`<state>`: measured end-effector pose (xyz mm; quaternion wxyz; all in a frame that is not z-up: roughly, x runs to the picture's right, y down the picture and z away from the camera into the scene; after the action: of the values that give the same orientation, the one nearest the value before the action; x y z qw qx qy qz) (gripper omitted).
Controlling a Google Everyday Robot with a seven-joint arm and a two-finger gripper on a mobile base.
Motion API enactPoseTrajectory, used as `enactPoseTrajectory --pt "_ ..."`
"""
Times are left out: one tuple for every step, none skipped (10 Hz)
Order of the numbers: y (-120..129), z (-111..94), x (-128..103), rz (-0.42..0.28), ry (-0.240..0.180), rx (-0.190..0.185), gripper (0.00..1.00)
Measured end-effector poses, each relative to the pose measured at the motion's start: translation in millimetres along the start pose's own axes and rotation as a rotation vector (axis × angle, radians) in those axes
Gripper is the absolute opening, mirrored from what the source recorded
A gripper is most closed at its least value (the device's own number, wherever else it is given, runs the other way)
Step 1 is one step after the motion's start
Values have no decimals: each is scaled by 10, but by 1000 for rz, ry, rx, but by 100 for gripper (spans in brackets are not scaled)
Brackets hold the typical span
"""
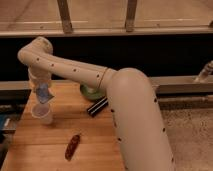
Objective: Place the white sponge in the ceramic cup
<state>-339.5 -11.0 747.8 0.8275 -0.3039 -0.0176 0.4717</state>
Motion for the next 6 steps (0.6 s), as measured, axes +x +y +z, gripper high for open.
enactPoseTrajectory --pt "64 42 -15 -14 4 -15 14" --pt "111 74 -16 -21 8 -25 14" --pt "174 118 -9 -27 14 -39 14" --pt "216 172 14 -29 23 -52 14" --pt "246 215 28 -30 31 -63 14" --pt "264 266 43 -30 39 -73 14"
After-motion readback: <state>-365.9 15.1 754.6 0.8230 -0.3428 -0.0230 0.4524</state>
